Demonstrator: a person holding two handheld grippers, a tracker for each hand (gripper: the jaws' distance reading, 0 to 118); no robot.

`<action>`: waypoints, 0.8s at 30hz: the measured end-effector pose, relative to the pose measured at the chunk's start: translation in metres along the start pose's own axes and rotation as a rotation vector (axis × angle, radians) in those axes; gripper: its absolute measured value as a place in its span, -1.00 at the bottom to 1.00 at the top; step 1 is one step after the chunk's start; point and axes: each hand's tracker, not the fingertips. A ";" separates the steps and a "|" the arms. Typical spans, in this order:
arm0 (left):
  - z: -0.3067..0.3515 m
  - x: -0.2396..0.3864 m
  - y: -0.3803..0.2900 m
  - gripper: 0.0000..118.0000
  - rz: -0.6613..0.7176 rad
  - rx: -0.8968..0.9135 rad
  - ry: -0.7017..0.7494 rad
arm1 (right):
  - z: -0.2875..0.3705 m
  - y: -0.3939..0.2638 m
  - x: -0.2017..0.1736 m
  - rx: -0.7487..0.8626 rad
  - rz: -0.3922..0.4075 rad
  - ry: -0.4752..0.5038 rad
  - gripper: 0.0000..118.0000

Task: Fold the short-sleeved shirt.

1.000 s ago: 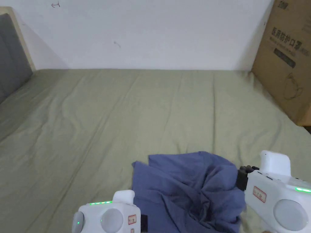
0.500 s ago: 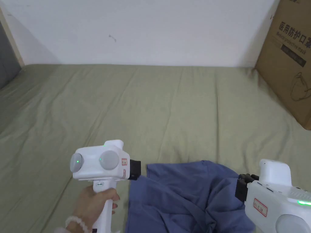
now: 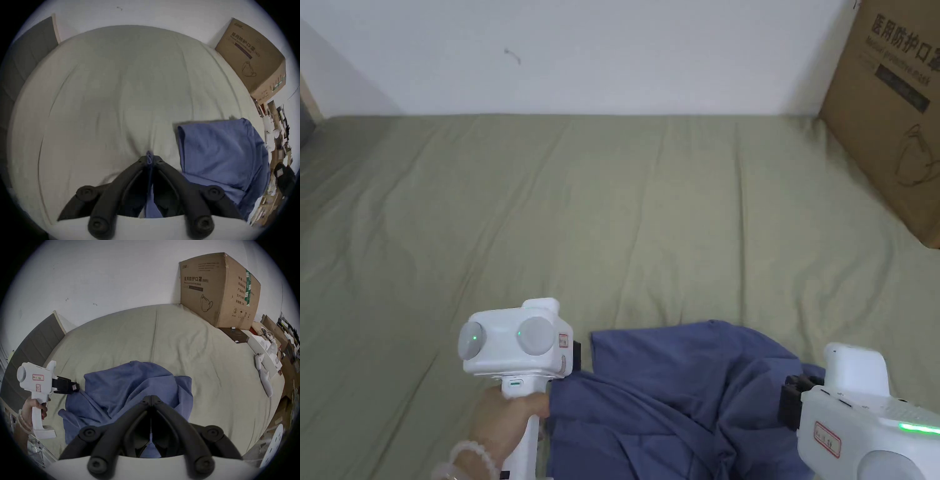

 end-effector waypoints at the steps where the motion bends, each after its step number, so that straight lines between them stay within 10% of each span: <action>1: 0.010 0.000 -0.002 -0.92 0.010 0.005 -0.011 | 0.002 0.001 0.000 0.004 0.002 0.004 -1.00; 7: 0.057 0.001 -0.009 -0.92 0.008 0.070 -0.050 | 0.002 0.036 -0.004 0.009 0.111 0.094 -0.88; 10: 0.072 -0.003 -0.008 -0.92 0.016 0.106 -0.076 | -0.020 0.070 -0.012 -0.009 0.130 0.123 0.67; 24: 0.054 -0.014 -0.011 -0.92 -0.014 0.101 -0.048 | -0.214 0.083 -0.034 -0.457 0.357 0.056 0.40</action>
